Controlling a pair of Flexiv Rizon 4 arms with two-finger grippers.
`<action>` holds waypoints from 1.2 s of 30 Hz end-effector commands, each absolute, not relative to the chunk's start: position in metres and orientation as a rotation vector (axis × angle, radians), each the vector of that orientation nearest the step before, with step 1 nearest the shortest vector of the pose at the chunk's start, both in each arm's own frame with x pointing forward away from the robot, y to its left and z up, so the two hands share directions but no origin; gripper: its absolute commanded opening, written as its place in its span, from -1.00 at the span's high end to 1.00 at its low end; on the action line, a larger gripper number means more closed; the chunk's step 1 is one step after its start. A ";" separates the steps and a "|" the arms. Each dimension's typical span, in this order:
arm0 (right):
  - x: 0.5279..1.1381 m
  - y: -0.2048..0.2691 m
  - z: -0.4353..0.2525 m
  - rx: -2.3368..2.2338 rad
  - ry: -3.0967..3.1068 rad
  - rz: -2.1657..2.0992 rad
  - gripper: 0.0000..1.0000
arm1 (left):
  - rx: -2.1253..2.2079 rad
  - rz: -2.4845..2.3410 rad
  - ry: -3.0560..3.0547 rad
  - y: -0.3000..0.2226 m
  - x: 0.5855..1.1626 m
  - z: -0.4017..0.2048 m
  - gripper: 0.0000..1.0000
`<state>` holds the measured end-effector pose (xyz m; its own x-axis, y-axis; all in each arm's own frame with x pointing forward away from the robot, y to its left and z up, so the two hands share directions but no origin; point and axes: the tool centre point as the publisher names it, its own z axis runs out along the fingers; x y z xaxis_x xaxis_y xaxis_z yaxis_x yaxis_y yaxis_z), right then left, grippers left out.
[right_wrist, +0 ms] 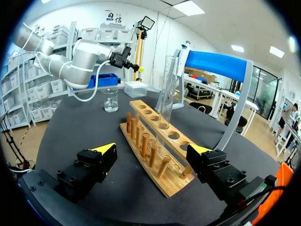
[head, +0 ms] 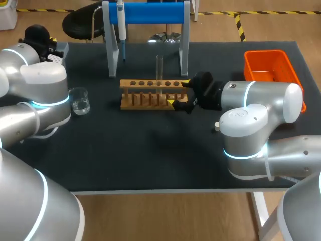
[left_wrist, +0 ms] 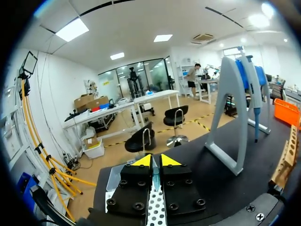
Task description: Invert the test tube, pick up the pipette, mount the tip to pipette, aspirate from beaker and dispense into the tube, eject the tip, return the pipette, and cap with the stopper.
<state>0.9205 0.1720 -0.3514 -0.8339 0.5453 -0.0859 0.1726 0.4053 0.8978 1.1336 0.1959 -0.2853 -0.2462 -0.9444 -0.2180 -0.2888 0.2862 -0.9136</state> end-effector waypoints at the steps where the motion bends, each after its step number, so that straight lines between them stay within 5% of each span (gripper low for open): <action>1: 0.921 0.172 -0.351 0.619 2.305 1.403 -1.00 | -1.113 -0.993 1.823 0.193 1.119 -0.256 1.00; 15: 0.921 0.172 -0.351 0.619 2.305 1.403 -1.00 | -0.835 -1.114 2.065 0.125 1.070 -0.191 1.00; 36: 0.921 0.172 -0.351 0.619 2.305 1.403 -1.00 | -0.835 -1.114 2.065 0.125 1.070 -0.191 1.00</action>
<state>0.9205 0.1720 -0.3514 -0.8338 0.5453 -0.0859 0.1726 0.4053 0.8977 1.0687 0.1244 -0.1915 -0.5904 -0.7719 -0.2358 -0.2269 0.4392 -0.8693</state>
